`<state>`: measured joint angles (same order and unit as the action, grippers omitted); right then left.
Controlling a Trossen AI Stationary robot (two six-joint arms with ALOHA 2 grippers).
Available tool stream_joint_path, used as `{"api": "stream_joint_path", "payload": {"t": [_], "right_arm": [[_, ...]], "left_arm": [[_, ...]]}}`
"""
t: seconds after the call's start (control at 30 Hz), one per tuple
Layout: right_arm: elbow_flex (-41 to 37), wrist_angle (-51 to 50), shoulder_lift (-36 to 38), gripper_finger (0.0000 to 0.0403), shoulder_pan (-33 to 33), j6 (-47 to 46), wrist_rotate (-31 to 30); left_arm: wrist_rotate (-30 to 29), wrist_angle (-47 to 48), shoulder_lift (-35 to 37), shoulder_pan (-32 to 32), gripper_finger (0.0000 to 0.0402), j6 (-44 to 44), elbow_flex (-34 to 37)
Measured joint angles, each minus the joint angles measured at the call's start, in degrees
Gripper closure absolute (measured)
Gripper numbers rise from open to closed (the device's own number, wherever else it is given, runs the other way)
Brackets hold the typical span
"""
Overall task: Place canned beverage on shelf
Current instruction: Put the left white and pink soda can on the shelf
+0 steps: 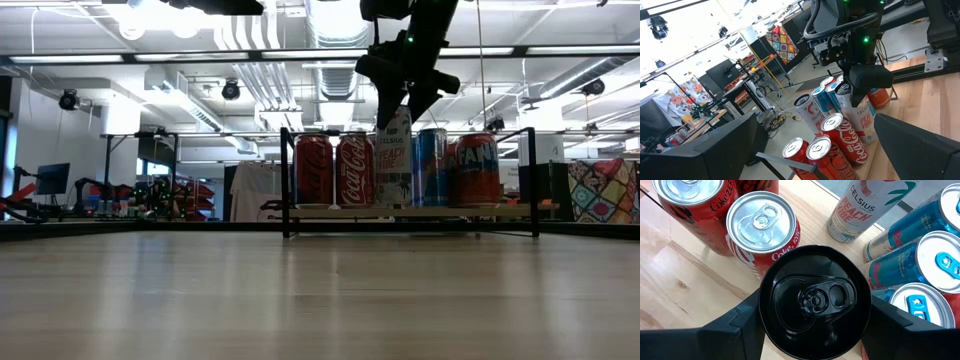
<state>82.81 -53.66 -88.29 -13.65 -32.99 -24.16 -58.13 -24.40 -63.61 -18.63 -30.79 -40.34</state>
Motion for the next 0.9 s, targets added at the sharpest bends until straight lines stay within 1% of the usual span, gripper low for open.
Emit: {"api": "stream_joint_path", "payload": {"t": [0.9], "right_arm": [[-1.7,0.7,0.0,0.0167,-0.1,0.0,-0.1]], "left_arm": [[0.0,0.0,0.0,0.0,0.0012,0.0,0.0]]}}
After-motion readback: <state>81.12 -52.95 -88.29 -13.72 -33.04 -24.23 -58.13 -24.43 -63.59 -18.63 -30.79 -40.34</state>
